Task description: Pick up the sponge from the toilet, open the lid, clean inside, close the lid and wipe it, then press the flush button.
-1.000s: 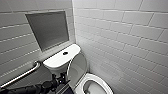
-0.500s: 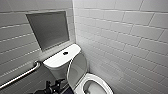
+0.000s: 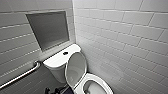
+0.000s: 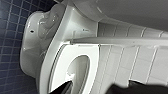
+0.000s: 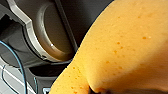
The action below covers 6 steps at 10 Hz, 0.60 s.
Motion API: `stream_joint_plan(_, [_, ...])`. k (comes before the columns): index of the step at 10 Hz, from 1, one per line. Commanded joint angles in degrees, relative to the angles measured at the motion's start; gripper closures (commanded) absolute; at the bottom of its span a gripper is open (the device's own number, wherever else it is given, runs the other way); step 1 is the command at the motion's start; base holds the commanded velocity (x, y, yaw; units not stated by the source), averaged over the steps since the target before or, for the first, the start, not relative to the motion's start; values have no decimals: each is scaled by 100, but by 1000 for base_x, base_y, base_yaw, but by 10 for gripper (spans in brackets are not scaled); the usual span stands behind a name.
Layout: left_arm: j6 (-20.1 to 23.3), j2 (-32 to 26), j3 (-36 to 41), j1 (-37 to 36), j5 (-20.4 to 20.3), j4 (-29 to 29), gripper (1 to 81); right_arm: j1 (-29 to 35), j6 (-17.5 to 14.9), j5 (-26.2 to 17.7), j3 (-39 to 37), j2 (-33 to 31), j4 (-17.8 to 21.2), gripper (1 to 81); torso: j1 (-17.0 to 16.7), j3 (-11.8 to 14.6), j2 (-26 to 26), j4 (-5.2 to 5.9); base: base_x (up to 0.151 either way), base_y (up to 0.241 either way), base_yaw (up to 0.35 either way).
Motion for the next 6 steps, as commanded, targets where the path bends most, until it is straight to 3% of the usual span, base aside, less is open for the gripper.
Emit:
stream_joint_plan(1, [249, 97, -2, -37, 1407, 2461, 10, -106, -29, -47, 186, -156, -226, 811, 0, 0, 0, 0, 0, 0, 0])
stream_joint_plan(3, [364, 318, 29, 647, 2479, 5455, 10, -54, -20, 140, 510, -454, -315, 811, 0, 0, 0, 0, 0, 0, 0])
stream_joint_plan(4, [364, 483, 101, 938, 3346, 6467, 10, -19, -46, 149, 616, -569, -392, 811, 0, 0, 0, 0, 0, 0, 0])
stream_joint_plan(6, [346, 1063, -248, 1396, 4907, 6879, 10, 122, -46, 235, 652, -631, -710, 811, 0, 2, 0, 0, 0, 0, 0])
